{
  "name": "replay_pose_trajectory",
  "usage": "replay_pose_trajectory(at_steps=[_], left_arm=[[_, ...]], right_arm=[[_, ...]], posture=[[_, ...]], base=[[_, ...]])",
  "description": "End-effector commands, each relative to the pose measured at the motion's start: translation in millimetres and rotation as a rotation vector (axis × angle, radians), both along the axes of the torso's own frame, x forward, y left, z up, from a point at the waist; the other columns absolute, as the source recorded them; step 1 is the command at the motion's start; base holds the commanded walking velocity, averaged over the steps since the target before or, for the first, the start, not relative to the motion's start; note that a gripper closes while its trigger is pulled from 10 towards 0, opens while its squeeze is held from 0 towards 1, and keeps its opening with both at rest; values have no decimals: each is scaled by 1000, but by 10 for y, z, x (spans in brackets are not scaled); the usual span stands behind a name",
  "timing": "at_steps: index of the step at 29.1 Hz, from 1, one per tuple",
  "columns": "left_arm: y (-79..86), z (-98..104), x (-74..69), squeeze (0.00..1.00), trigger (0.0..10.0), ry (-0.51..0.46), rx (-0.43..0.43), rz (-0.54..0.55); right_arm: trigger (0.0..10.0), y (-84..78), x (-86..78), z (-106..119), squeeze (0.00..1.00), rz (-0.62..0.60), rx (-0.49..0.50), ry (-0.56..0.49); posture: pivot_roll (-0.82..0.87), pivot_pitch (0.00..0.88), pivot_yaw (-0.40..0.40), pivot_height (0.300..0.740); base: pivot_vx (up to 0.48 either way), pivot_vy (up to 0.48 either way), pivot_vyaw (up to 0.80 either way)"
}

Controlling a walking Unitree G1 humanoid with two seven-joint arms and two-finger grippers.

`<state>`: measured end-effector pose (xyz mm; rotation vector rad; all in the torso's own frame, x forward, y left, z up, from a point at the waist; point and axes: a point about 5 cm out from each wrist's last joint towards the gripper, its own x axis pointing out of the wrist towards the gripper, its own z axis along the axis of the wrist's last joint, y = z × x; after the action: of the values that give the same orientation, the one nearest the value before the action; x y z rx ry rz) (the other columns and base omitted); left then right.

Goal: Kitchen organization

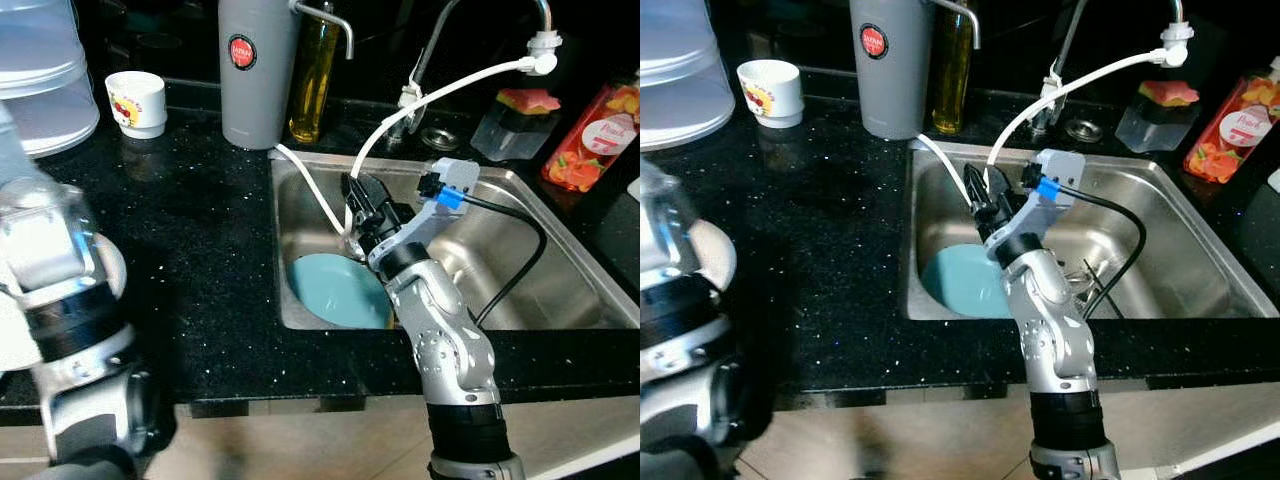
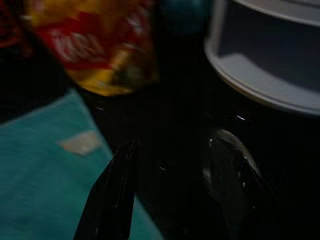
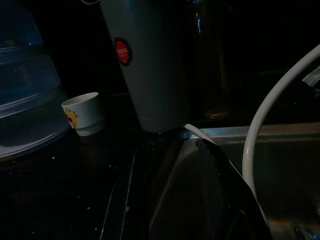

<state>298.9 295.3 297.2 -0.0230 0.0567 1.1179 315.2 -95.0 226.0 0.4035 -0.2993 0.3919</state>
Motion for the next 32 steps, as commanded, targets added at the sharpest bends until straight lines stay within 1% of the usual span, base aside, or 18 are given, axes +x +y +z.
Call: replay_pose_trajectory(at_steps=[1,4,5,8,12,14,16,19,20,22,23,25,26,28,29,30,31,32], left_arm=[[73,-48,-13,0,10000,40,-37,55],[115,-97,-76,0,10000,93,-41,143],[115,-97,-76,0,10000,93,-41,143],[173,-164,-157,0,10000,192,-61,278],[192,-203,-178,0,10000,203,-100,309],[71,-335,-89,0,10000,202,-234,200],[27,-356,-59,0,10000,202,-252,167],[-256,-463,120,0,10000,221,-343,-29],[-300,-477,145,0,10000,226,-352,-58],[-486,-551,207,0,10000,247,-420,-145],[-486,-551,207,0,10000,247,-420,-145],[-699,-618,293,0,10000,269,-508,-275],[-837,-641,362,0,10000,281,-552,-379],[-963,-652,428,0,10000,290,-587,-486],[-963,-652,428,0,10000,290,-587,-486],[-1032,-638,476,0,10000,284,-594,-555],[-1032,-638,476,0,10000,284,-594,-555],[-1091,-621,518,0,10000,274,-618,-614]], right_arm=[[10000,-10,12,-35,0,-6,-5,6],[10000,-17,9,-41,0,-8,-5,8],[10000,-17,9,-41,0,-8,-5,8],[10000,-14,5,-44,0,-8,-4,9],[10000,-13,1,-46,0,-7,-4,9],[10000,-16,1,-47,0,-6,-5,10],[10000,-16,2,-48,0,-6,-6,10],[10000,-15,6,-45,0,-5,-7,9],[10000,-15,7,-44,0,-5,-7,9],[10000,-16,6,-43,0,-6,-8,8],[10000,-16,6,-43,0,-6,-8,8],[10000,-18,6,-42,0,-7,-9,8],[10000,-20,7,-42,0,-9,-9,9],[10000,-21,8,-40,0,-9,-10,8],[10000,-21,8,-40,0,-9,-10,8],[10000,-22,8,-37,0,-10,-10,7],[10000,-22,8,-37,0,-10,-10,7],[10000,-23,11,-33,0,-10,-11,6]], posture=[[366,33,-97,740],[364,34,-95,740],[364,34,-95,740],[365,35,-95,740],[363,37,-95,740],[363,39,-98,740],[363,39,-98,740],[359,39,-100,740],[359,39,-100,740],[352,38,-100,740],[352,38,-100,740],[348,36,-102,740],[346,35,-101,740],[346,35,-101,740],[346,35,-101,740],[344,33,-101,740],[344,33,-101,740],[342,32,-102,740]], base=[[0,0,0],[0,0,0],[0,0,0],[0,0,0],[0,0,0],[0,0,0],[0,0,0],[0,0,0],[0,0,0],[0,0,0],[0,0,0],[0,0,0],[0,0,0],[0,0,0],[0,0,0],[0,0,0],[0,0,0],[0,0,0]])
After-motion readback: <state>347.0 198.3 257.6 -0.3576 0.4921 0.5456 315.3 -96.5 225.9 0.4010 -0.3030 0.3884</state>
